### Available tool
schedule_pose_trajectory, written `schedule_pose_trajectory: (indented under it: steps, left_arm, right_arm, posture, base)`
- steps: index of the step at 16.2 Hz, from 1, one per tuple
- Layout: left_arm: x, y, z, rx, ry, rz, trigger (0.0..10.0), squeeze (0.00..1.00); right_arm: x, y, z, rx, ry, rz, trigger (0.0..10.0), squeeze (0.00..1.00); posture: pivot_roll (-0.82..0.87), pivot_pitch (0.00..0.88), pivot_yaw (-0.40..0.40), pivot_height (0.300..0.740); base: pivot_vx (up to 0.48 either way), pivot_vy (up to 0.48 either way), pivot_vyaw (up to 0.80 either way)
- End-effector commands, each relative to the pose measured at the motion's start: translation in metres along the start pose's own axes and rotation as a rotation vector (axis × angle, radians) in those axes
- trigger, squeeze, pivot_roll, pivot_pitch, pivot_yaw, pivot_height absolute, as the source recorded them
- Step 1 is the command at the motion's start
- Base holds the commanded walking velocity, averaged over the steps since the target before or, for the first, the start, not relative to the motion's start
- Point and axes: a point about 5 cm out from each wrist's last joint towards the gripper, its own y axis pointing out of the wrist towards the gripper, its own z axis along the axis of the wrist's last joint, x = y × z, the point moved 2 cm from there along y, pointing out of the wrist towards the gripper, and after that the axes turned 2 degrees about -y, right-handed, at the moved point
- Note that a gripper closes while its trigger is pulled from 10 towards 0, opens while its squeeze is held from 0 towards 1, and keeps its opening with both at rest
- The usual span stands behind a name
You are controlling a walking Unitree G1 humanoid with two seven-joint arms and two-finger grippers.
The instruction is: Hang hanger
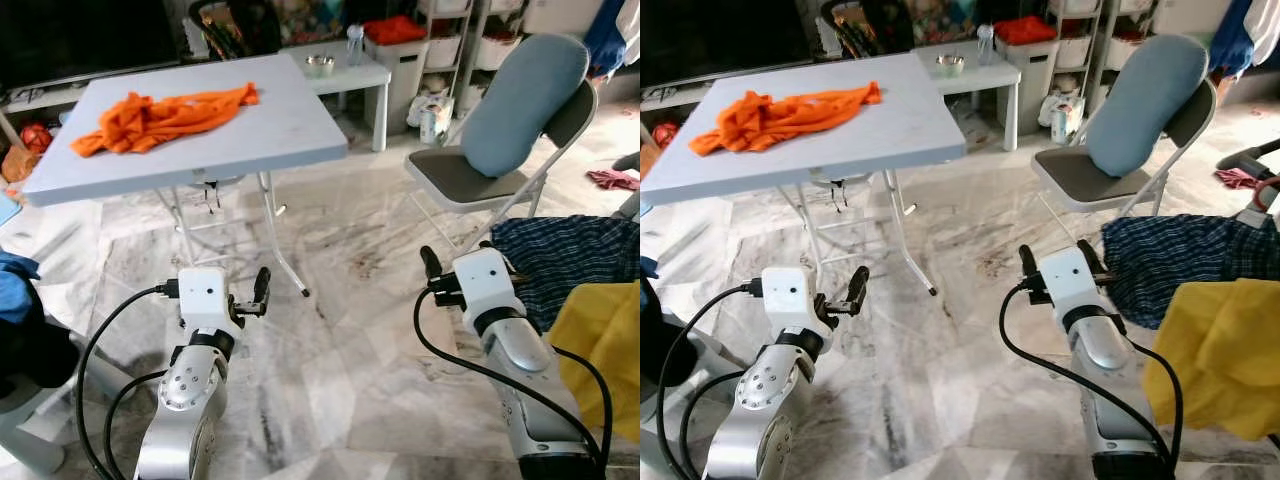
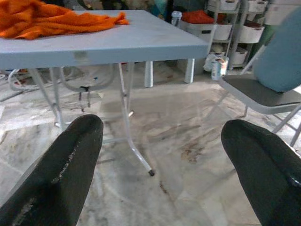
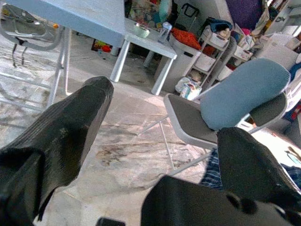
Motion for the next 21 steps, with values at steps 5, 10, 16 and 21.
schedule_pose_trajectory:
  steps: [5, 10, 16, 21]
  left_arm:
    - [-0.012, -0.002, 0.001, -0.008, 0.019, 0.037, 10.0, 0.00]
    - [-0.010, 0.003, 0.002, -0.012, 0.024, 0.037, 10.0, 0.00]
    - [-0.017, 0.001, 0.004, -0.009, 0.044, 0.081, 10.0, 0.00]
    - [-0.017, -0.002, 0.000, -0.021, 0.041, 0.107, 10.0, 0.00]
  right_arm:
    - [-0.014, 0.005, 0.010, 0.029, 0.032, 0.044, 10.0, 0.00]
    - [-0.019, 0.010, 0.014, 0.043, 0.040, 0.055, 10.0, 0.00]
    - [-0.032, 0.013, 0.007, 0.030, 0.022, 0.108, 10.0, 0.00]
    - [-0.035, 0.016, 0.009, 0.041, 0.018, 0.124, 10.0, 0.00]
  posture:
    - [-0.05, 0.000, 0.007, 0.740]
    - [-0.05, 0.000, 0.018, 0.740]
    - [-0.01, 0.000, -0.005, 0.740]
    - [-0.01, 0.000, -0.015, 0.740]
  base:
    - [0.000, 0.480, 0.00]
    - [0.000, 0.480, 0.00]
    - [0.000, 0.480, 0.00]
    - [0.000, 0.480, 0.58]
